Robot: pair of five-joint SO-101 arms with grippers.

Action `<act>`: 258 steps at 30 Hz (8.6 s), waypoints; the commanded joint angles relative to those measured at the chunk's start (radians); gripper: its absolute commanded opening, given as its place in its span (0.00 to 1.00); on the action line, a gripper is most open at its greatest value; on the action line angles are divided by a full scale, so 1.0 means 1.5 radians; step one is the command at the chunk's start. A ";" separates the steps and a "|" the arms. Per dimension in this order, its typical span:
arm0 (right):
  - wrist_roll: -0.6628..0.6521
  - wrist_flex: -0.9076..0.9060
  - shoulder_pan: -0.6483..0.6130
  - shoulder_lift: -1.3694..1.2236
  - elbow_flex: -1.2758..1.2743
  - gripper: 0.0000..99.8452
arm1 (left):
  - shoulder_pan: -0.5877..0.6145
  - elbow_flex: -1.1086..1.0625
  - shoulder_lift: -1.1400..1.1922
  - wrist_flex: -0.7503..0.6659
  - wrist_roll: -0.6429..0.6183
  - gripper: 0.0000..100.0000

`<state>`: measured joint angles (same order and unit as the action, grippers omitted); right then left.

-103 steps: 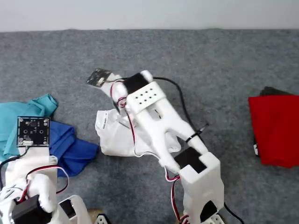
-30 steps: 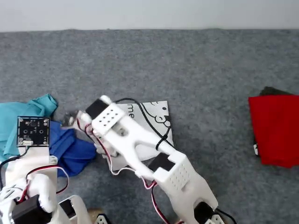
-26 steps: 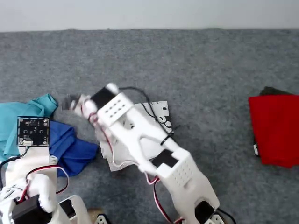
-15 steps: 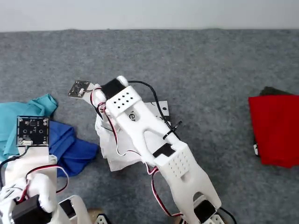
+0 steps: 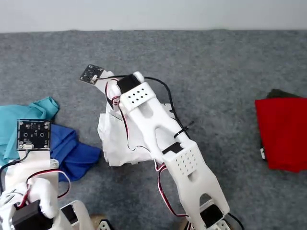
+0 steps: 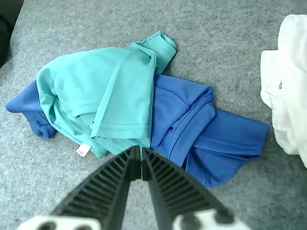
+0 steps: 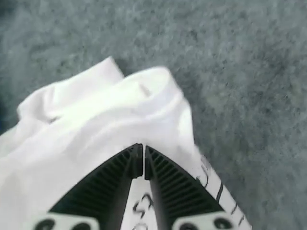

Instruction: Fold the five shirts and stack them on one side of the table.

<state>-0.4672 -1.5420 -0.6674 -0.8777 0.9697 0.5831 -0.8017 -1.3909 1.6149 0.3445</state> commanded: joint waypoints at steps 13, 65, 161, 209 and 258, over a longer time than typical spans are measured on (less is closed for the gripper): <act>0.029 -0.166 -0.094 0.160 -0.189 0.01 | 0.005 0.005 -0.006 -0.014 -0.007 0.02; 0.570 -0.047 0.029 0.214 -0.485 0.31 | 0.004 0.006 -0.006 -0.013 -0.007 0.02; 0.257 -0.169 0.109 0.291 -0.287 0.01 | 0.002 0.002 -0.006 -0.012 -0.003 0.02; 0.345 -0.143 0.359 0.059 -0.267 0.01 | 0.003 0.002 -0.006 0.006 -0.002 0.02; -0.237 -0.055 0.863 0.682 -0.428 0.01 | 0.002 0.001 -0.005 0.002 0.043 0.02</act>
<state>-0.8140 -1.6832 0.5877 0.0982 0.3191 0.5815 -0.8017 -1.3909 1.6210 0.3874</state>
